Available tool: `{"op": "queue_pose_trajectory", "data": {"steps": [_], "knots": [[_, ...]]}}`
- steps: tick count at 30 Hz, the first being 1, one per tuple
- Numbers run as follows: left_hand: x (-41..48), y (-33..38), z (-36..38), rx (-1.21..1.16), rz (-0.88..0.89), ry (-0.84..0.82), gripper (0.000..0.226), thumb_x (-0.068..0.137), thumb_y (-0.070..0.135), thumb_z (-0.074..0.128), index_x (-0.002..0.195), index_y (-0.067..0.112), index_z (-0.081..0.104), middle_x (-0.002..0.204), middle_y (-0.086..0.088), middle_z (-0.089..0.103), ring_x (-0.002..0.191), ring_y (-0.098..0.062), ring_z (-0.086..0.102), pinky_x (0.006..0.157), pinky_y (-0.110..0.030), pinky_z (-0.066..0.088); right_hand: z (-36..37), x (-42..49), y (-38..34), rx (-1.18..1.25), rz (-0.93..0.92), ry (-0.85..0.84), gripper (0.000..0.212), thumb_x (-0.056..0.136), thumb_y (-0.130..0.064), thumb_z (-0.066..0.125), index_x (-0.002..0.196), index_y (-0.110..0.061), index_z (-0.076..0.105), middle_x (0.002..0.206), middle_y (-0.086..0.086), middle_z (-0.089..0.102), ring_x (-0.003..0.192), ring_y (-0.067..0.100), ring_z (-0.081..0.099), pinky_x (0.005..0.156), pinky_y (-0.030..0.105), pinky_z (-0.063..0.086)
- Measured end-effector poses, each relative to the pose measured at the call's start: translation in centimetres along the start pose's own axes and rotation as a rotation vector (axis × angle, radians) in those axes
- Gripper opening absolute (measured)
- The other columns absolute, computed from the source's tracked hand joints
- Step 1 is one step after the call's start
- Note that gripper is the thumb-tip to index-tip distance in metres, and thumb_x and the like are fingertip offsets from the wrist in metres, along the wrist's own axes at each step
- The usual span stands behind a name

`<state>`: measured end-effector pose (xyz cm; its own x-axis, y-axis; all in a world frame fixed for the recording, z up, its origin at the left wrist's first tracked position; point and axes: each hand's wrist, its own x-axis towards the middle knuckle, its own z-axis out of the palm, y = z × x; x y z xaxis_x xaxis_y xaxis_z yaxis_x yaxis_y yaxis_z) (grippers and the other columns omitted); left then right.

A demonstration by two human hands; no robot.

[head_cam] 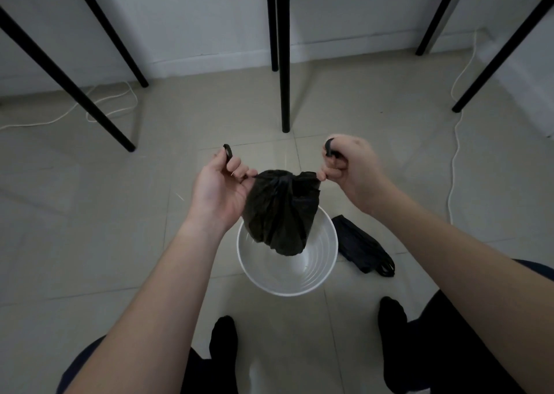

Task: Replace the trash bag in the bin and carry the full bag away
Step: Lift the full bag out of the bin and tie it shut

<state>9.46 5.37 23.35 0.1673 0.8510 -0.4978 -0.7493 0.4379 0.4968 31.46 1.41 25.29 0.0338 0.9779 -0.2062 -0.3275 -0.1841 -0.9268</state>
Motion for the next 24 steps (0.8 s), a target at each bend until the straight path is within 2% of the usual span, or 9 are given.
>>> {"op": "queue_pose_trajectory", "data": {"steps": [3, 5, 7, 9, 13, 17, 20, 22, 24], "knots": [[0.2, 0.2, -0.1, 0.125, 0.081, 0.017, 0.031, 0.112, 0.019, 0.039, 0.082, 0.023, 0.035, 0.064, 0.005, 0.024, 0.051, -0.011, 0.021, 0.049, -0.024, 0.029, -0.1, -0.1, 0.0, -0.303, -0.071, -0.050, 0.030, 0.088, 0.001, 0.046, 0.060, -0.007, 0.041, 0.053, 0.000, 0.031, 0.051, 0.018, 0.025, 0.059, 0.036, 0.040], [0.2, 0.6, -0.2, 0.261, 0.152, 0.009, 0.034, 0.112, 0.018, 0.039, 0.079, 0.023, 0.035, 0.064, 0.006, 0.021, 0.052, -0.012, 0.018, 0.048, -0.024, 0.025, -0.4, -0.3, -0.1, -0.506, -0.112, -0.064, 0.031, 0.089, 0.000, 0.046, 0.059, 0.002, 0.039, 0.052, 0.009, 0.035, 0.053, 0.021, 0.035, 0.063, 0.038, 0.036], [0.1, 1.0, -0.3, 0.418, 0.219, 0.008, 0.035, 0.111, 0.019, 0.042, 0.077, 0.023, 0.035, 0.065, 0.005, 0.020, 0.055, -0.013, 0.017, 0.049, -0.025, 0.026, -0.8, -0.4, -0.2, -0.693, -0.135, -0.073, 0.028, 0.085, -0.006, 0.047, 0.062, 0.007, 0.039, 0.057, 0.022, 0.035, 0.059, 0.023, 0.035, 0.062, 0.037, 0.030], [-0.1, 1.5, -0.4, 0.556, 0.271, 0.031, 0.036, 0.110, 0.020, 0.044, 0.076, 0.023, 0.035, 0.065, 0.005, 0.021, 0.057, -0.015, 0.016, 0.050, -0.025, 0.026, -1.2, -0.5, -0.5, -0.827, -0.149, -0.078, 0.026, 0.085, -0.007, 0.048, 0.061, 0.003, 0.040, 0.059, 0.019, 0.033, 0.058, 0.020, 0.032, 0.056, 0.034, 0.025], [-0.2, 2.4, -0.6, 0.775, 0.376, 0.061, 0.036, 0.109, 0.018, 0.046, 0.074, 0.022, 0.034, 0.064, 0.004, 0.022, 0.056, -0.015, 0.016, 0.049, -0.026, 0.021, -2.4, -0.2, -1.3, -0.963, -0.197, -0.039, 0.024, 0.087, -0.004, 0.051, 0.065, 0.003, 0.045, 0.055, -0.002, 0.032, 0.051, 0.009, 0.029, 0.049, 0.024, 0.023], [0.0, 2.9, -1.0, 1.058, 0.496, 0.084, 0.031, 0.105, 0.025, 0.052, 0.076, 0.019, 0.043, 0.060, 0.010, 0.038, 0.053, -0.010, 0.032, 0.055, -0.029, 0.036, -2.7, -0.1, -1.3, -1.020, -0.245, -0.033, 0.023, 0.084, -0.006, 0.051, 0.064, 0.000, 0.044, 0.053, -0.006, 0.029, 0.050, 0.008, 0.027, 0.047, 0.023, 0.020], [-0.2, 1.8, -1.5, 1.361, 0.485, -0.062, 0.026, 0.092, 0.035, 0.075, 0.093, 0.014, 0.060, 0.072, 0.008, 0.049, 0.065, -0.010, 0.043, 0.067, -0.026, 0.040, -2.6, -0.3, -0.2, -1.071, -0.243, -0.069, 0.025, 0.084, -0.008, 0.052, 0.061, -0.005, 0.042, 0.051, -0.007, 0.031, 0.050, 0.009, 0.027, 0.049, 0.024, 0.022], [-0.3, 0.7, -1.8, 1.609, 0.427, -0.170, 0.034, 0.080, 0.041, 0.087, 0.107, 0.025, 0.072, 0.076, 0.014, 0.050, 0.069, -0.003, 0.048, 0.068, -0.020, 0.040, -2.7, -0.2, 0.3, -1.089, -0.242, -0.072, 0.022, 0.083, -0.011, 0.053, 0.063, -0.006, 0.047, 0.051, -0.006, 0.034, 0.049, 0.009, 0.029, 0.050, 0.027, 0.024], [-0.2, -0.1, -2.2, 1.815, 0.418, -0.209, 0.035, 0.076, 0.040, 0.090, 0.109, 0.033, 0.077, 0.090, 0.015, 0.054, 0.083, -0.001, 0.055, 0.076, -0.022, 0.043, -2.7, -0.2, 0.6, -1.086, -0.257, -0.084, 0.015, 0.081, -0.016, 0.054, 0.067, -0.010, 0.056, 0.052, -0.007, 0.042, 0.051, 0.010, 0.035, 0.051, 0.027, 0.028]]}}
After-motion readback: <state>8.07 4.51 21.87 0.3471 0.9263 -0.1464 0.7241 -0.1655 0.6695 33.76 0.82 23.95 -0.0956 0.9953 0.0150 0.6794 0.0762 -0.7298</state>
